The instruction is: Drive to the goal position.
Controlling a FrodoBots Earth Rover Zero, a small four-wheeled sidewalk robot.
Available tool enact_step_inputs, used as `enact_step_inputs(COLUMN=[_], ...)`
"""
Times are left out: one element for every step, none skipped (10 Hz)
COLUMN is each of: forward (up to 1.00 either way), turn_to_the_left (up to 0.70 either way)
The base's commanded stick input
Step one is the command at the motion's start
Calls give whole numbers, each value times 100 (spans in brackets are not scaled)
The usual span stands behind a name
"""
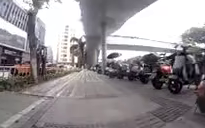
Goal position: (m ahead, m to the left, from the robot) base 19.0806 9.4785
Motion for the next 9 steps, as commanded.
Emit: enact_step_inputs(forward=[70, 70, 70, 70, 70, 70, 70, 70, 70], turn_to_the_left=[0, 0, 0, 0, 0, 0, 0, 0, 0])
